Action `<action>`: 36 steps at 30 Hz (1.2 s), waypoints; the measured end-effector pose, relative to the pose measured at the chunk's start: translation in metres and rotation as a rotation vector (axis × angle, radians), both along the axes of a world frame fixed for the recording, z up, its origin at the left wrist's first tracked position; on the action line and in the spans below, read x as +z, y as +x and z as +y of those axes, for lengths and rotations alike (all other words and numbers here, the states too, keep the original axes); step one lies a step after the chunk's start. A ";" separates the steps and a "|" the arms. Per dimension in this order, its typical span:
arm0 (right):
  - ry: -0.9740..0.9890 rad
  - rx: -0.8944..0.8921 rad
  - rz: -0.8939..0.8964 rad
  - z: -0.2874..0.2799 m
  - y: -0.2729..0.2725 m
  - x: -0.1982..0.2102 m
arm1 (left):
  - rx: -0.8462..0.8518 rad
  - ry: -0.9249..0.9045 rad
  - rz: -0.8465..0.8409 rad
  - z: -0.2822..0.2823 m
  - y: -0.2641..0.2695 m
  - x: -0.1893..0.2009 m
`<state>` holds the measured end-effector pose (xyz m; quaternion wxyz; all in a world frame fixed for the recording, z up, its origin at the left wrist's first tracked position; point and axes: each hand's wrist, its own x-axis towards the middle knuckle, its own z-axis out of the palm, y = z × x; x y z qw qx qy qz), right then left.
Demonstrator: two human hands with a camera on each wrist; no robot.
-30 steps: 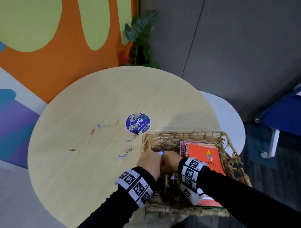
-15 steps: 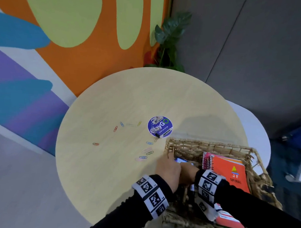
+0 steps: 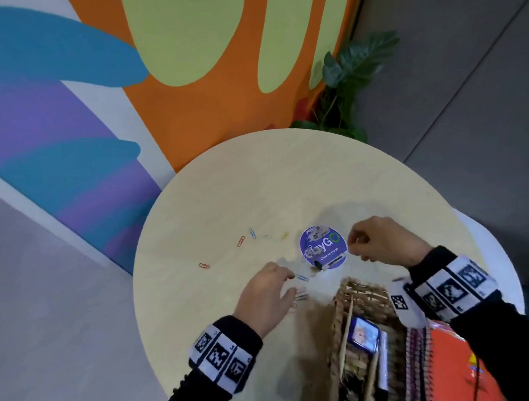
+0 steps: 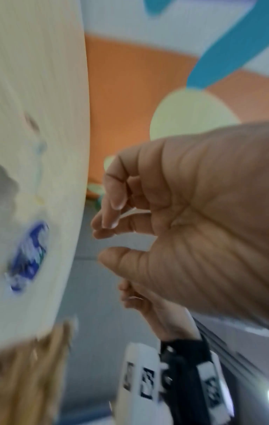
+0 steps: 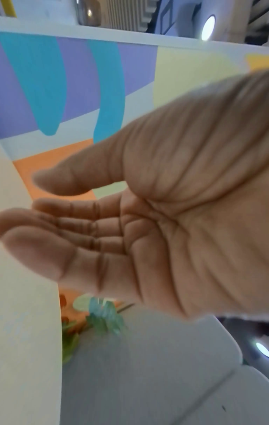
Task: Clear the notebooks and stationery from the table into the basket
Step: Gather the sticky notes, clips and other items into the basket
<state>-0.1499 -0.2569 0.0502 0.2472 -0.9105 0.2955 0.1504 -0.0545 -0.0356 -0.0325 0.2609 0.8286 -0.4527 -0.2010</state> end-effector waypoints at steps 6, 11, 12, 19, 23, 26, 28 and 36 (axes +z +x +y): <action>-0.027 0.241 -0.195 0.035 0.136 -0.049 | 0.339 0.062 0.005 0.047 0.095 -0.050; 0.000 0.410 -0.051 0.069 0.200 -0.122 | 0.498 0.042 0.053 0.070 0.131 -0.079; -0.012 0.426 -0.020 0.070 0.206 -0.134 | 0.515 0.046 0.061 0.073 0.135 -0.083; -0.148 0.572 0.186 0.069 0.233 -0.163 | 0.534 0.035 0.088 0.082 0.152 -0.096; -0.154 0.577 0.272 0.071 0.232 -0.166 | 0.424 0.032 0.041 0.075 0.161 -0.101; -0.119 0.538 0.260 0.070 0.224 -0.148 | 0.313 0.071 0.020 0.067 0.168 -0.104; -0.101 0.485 0.171 0.066 0.215 -0.122 | 0.250 0.142 0.015 0.063 0.173 -0.103; 0.130 0.096 -0.274 0.032 0.084 -0.007 | 0.114 0.264 0.009 0.056 0.176 -0.092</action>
